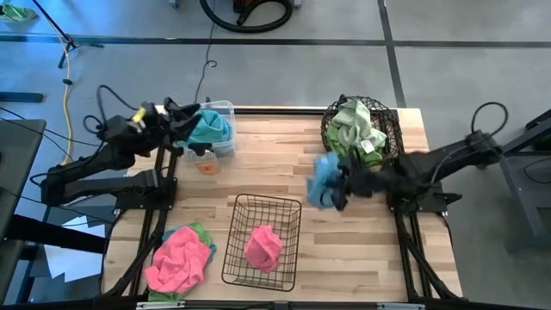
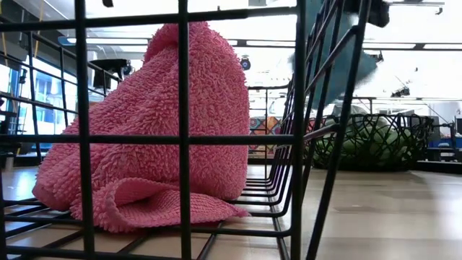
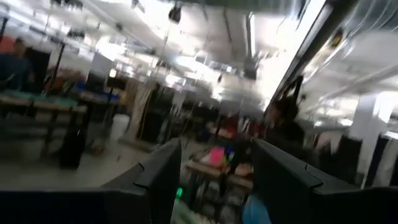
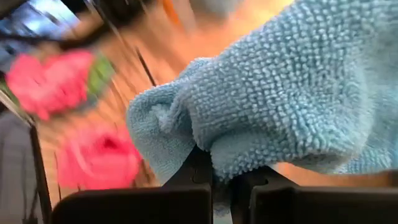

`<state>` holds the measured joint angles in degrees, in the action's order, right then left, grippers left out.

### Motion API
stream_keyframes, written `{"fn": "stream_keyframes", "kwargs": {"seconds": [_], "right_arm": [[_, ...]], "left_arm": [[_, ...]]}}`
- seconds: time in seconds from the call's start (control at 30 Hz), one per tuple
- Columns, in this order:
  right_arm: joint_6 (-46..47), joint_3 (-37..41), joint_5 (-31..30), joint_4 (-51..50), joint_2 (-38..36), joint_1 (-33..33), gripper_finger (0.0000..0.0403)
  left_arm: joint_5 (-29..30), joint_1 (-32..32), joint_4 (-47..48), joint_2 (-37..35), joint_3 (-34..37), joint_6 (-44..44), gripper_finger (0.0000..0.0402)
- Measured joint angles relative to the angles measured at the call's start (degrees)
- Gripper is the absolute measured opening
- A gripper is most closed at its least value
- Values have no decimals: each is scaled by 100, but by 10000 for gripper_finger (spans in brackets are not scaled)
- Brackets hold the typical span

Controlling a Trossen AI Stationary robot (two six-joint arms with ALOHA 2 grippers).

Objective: Sort microfiber towel by color & place in baskets
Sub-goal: Put the blue microfiber towel into the transparent bin

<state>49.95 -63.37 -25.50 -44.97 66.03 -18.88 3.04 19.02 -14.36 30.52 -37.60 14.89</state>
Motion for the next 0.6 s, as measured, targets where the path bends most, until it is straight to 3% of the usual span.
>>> {"fn": "stream_keyframes", "kwargs": {"seconds": [0.17,0.27,0.6], "right_arm": [[-2157,-456,117,1318,162,844,1],[-3052,-507,376,2287,356,1243,1],[-3986,-523,1619,4636,978,1828,0]], "left_arm": [[-95,-229,226,568,-36,-128,184],[-109,-439,823,1012,-374,-376,184],[-666,-930,1362,2189,-1434,-1130,204]]}}
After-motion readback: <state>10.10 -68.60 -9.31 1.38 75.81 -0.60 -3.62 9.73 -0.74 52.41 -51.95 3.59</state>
